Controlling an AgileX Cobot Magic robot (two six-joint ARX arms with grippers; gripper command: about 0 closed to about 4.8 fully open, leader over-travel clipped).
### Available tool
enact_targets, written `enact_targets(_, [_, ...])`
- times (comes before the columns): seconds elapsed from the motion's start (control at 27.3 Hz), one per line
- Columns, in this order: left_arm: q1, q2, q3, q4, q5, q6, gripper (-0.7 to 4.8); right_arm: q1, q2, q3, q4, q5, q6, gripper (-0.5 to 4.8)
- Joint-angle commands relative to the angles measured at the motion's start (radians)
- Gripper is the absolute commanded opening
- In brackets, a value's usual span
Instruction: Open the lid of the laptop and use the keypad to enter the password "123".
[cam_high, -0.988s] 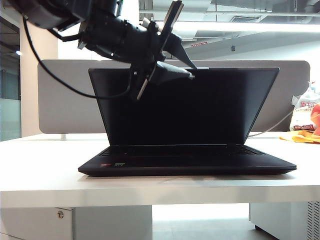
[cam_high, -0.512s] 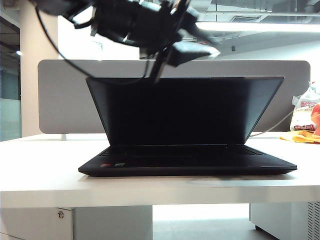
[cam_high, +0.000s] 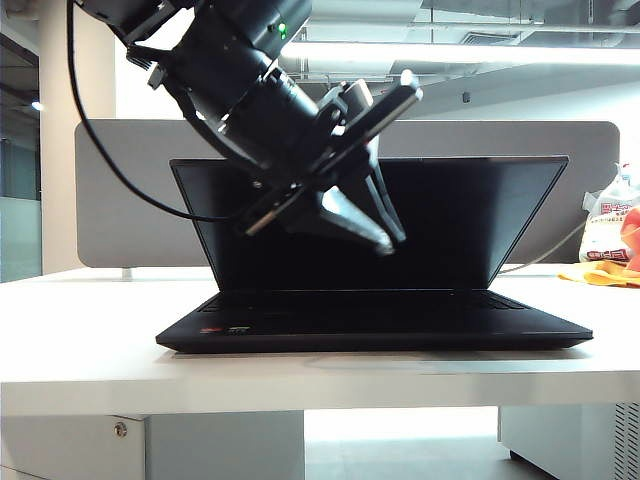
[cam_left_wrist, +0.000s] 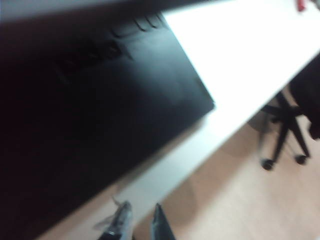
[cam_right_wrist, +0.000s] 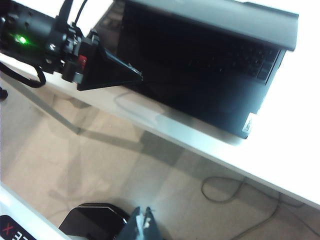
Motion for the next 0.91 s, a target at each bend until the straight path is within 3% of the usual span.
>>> enact_targets(0.04, [0.013, 0.000, 0.002, -0.011, -0.059, 0.009, 0.27, 0.000, -0.002, 0.005, 0.016, -0.005, -0.003, -0.05])
enact_targets(0.26, [0.018, 0.000, 0.071, -0.105, -0.149, 0.109, 0.21, 0.000, -0.002, 0.005, 0.016, -0.001, -0.003, -0.05])
enact_targets(0.91, [0.120, 0.001, 0.107, -0.147, -0.195, 0.158, 0.19, 0.000, -0.003, 0.005, 0.016, -0.001, -0.003, -0.05])
